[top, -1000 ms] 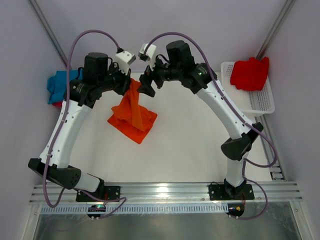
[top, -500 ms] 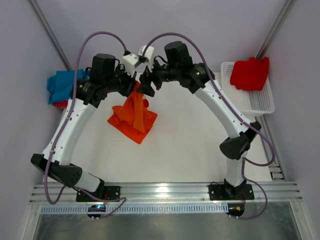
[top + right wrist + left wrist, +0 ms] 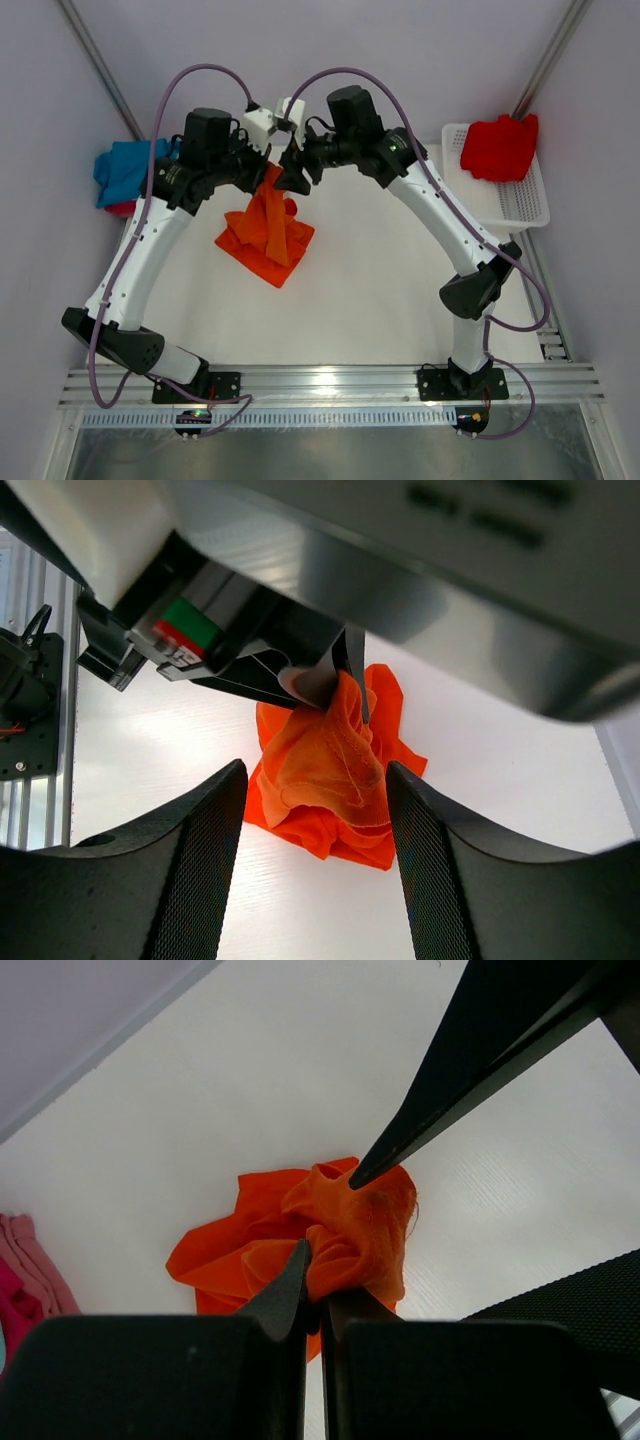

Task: Fold and stack the t-shirts

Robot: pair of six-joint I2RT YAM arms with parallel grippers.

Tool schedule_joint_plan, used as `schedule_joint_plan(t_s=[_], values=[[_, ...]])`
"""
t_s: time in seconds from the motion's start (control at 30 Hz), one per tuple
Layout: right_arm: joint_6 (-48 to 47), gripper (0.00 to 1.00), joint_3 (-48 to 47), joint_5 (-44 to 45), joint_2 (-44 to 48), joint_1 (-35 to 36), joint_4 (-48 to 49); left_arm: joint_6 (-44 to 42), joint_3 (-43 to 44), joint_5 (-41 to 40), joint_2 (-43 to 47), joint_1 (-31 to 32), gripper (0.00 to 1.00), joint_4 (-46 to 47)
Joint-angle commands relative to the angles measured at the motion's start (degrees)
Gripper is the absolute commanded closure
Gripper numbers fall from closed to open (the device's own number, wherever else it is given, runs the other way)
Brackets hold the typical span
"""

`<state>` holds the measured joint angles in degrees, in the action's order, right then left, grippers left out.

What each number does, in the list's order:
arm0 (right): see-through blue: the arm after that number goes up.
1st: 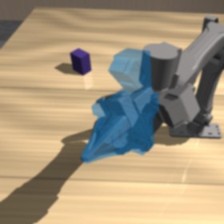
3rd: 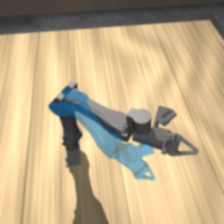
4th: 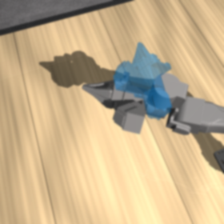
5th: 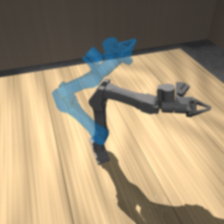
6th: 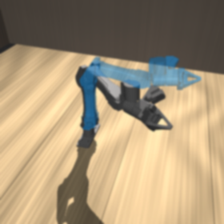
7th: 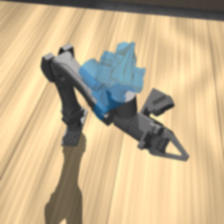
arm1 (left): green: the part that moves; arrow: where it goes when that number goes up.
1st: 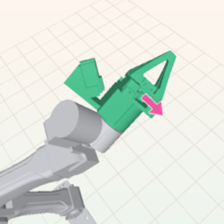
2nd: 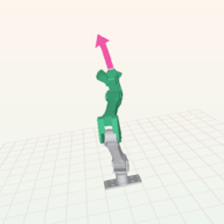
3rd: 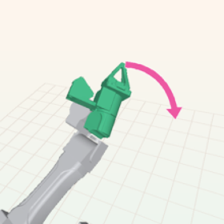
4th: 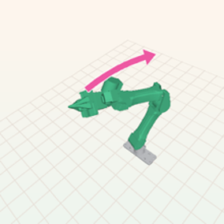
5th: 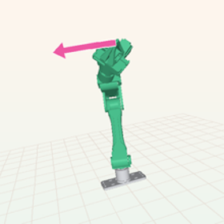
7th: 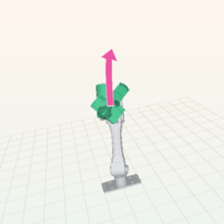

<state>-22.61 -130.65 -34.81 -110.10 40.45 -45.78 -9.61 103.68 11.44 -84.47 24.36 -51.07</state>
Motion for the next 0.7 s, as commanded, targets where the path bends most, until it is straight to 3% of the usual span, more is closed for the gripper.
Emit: schedule_joint_plan(t_s=[0.0,0.5,0.67], values=[[-1.29,0.38,1.10,-2.37,1.30,0.33,-1.50,-0.33,1.53,-0.01,1.94,0.16,1.00,2.64],[-5.69,0.38,6.10,-5.10,1.65,0.33,-3.44,-0.59,4.07,-0.63,3.43,0.16,1.00,1.68],[-6.13,0.25,7.43,-3.78,1.30,0.33,-2.47,-0.41,5.48,-0.46,3.78,0.16,1.00,1.23]])
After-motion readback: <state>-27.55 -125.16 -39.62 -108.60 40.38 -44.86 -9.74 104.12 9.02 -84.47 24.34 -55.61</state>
